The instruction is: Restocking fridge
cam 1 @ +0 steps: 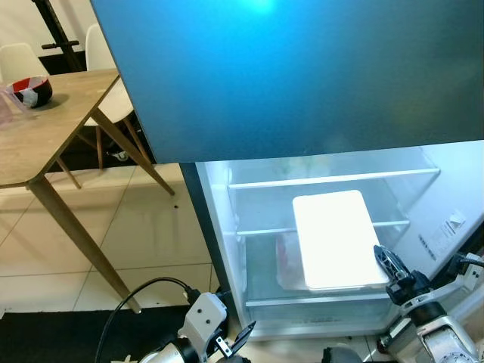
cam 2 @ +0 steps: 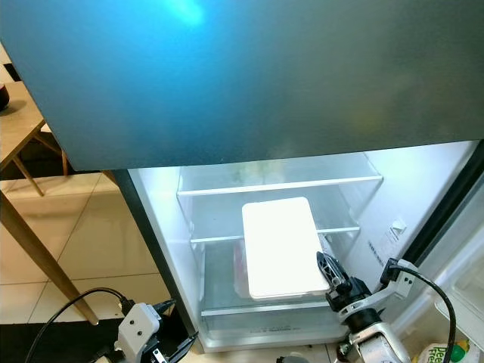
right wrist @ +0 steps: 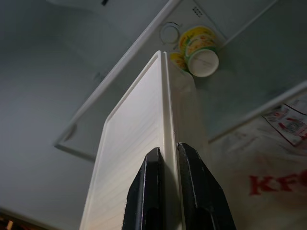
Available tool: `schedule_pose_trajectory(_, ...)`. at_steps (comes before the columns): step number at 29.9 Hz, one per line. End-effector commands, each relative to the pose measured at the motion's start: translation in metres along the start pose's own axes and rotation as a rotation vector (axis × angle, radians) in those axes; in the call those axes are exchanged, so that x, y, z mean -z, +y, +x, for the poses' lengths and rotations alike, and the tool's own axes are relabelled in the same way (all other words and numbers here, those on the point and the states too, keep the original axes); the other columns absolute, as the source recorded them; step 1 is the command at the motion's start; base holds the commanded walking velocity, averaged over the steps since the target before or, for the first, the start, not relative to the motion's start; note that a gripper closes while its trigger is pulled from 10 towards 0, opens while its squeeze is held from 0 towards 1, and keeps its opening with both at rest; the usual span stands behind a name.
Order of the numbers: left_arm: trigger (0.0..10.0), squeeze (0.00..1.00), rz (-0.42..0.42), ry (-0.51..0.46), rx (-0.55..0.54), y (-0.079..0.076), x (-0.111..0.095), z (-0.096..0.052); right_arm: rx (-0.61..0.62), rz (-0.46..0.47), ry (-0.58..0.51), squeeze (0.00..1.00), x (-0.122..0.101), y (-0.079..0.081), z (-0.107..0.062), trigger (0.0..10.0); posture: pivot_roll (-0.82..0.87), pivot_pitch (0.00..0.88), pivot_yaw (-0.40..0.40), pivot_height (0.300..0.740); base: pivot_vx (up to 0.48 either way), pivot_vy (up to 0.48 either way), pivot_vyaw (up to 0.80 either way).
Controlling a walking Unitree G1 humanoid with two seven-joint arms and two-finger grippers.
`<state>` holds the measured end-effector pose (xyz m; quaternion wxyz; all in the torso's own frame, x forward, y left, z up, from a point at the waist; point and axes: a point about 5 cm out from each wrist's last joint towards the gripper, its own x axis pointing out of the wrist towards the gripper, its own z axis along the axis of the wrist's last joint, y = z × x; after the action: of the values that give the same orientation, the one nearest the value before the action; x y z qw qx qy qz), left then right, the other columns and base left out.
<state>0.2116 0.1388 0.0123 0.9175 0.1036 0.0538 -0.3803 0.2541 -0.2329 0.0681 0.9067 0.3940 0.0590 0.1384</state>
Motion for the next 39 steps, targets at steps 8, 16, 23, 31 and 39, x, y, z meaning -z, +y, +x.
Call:
schedule_pose_trajectory(8, 10.0, 0.00, 0.016, 0.010, 0.020, 0.000, -0.001, -0.002, -0.117, -0.024, -0.054, 0.00, -0.029, 0.021, 0.006, 10.0, -0.06, 0.091, 0.055, 0.595, 0.000, 0.000, 0.00)
schedule_pose_trajectory(16, 10.0, 0.00, 0.020, 0.010, 0.027, 0.000, -0.002, -0.001, -0.174, -0.028, -0.006, 0.00, -0.027, 0.027, 0.003, 10.0, -0.06, 0.092, 0.055, 0.595, 0.000, 0.000, 0.00)
schedule_pose_trajectory(23, 10.0, 0.00, 0.027, 0.013, 0.037, -0.001, -0.003, -0.002, -0.261, -0.010, 0.104, 0.00, -0.018, 0.033, -0.015, 10.0, -0.06, 0.092, 0.055, 0.595, 0.000, 0.000, 0.00)
schedule_pose_trajectory(31, 10.0, 0.00, 0.030, 0.015, 0.046, -0.001, -0.002, -0.003, -0.361, 0.001, 0.170, 0.00, -0.016, 0.046, -0.028, 10.0, -0.06, 0.095, 0.062, 0.595, 0.000, 0.000, 0.00)
schedule_pose_trajectory(39, 10.0, 0.00, 0.037, -0.001, 0.056, -0.001, -0.007, 0.002, -0.397, -0.020, 0.024, 0.00, -0.045, 0.060, -0.018, 10.0, -0.06, 0.094, 0.067, 0.595, 0.000, 0.000, 0.00)
